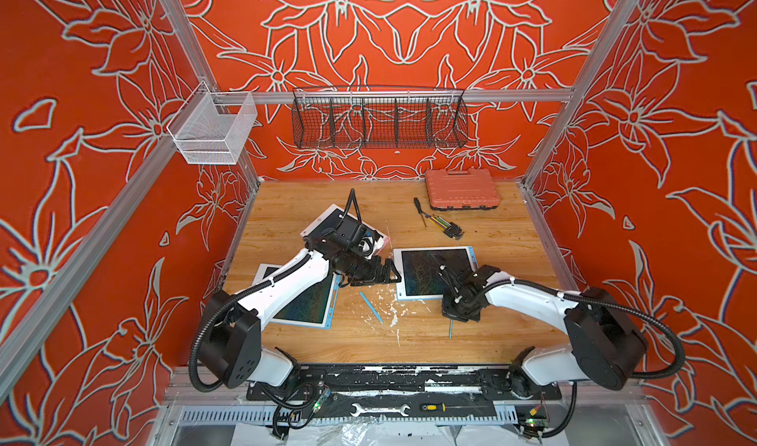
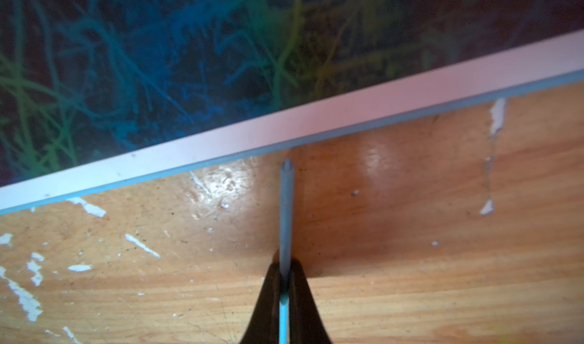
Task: Place the stylus back onto the writing tablet
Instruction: Pick up the stylus from the center of the board.
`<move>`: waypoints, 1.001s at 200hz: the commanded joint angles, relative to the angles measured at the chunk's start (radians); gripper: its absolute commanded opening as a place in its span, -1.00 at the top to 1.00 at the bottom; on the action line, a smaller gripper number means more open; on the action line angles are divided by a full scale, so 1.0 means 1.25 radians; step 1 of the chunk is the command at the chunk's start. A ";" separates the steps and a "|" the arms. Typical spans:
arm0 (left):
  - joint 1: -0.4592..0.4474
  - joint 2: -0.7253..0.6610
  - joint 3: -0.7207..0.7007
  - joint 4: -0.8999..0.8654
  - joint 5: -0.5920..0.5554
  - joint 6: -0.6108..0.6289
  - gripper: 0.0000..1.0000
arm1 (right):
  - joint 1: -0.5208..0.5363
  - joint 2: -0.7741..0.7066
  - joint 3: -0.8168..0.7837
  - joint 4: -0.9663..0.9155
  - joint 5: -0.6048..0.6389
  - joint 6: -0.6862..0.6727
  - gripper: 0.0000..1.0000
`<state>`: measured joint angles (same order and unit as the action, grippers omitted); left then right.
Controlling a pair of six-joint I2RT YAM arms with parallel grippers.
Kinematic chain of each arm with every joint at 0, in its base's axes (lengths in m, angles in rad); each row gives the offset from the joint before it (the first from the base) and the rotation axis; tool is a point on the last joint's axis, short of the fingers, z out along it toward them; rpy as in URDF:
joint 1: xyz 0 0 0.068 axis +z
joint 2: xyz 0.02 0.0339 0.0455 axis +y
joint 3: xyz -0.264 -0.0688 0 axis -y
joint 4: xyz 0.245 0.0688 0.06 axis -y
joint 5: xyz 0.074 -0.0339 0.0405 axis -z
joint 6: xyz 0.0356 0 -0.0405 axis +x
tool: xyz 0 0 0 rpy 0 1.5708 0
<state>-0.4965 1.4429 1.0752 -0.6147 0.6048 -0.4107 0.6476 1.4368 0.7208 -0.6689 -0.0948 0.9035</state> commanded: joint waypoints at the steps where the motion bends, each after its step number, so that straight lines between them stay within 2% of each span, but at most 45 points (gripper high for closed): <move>1: 0.005 -0.003 0.013 -0.006 0.008 0.010 -0.95 | 0.007 0.036 -0.052 -0.027 0.001 0.005 0.89; 31: 0.004 -0.004 0.017 -0.010 0.005 0.011 -0.95 | 0.007 0.003 -0.029 -0.055 0.010 -0.008 1.00; 145: 0.005 -0.003 0.017 -0.010 -0.013 0.001 -0.95 | 0.004 -0.088 0.120 -0.244 0.084 -0.061 1.00; 200: 0.005 0.022 0.071 -0.026 -0.009 -0.003 -0.95 | -0.043 -0.093 0.176 -0.280 0.104 -0.105 1.00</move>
<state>-0.4965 1.4586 1.1233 -0.6289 0.5961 -0.4122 0.6247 1.3380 0.9085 -0.9504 -0.0059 0.8074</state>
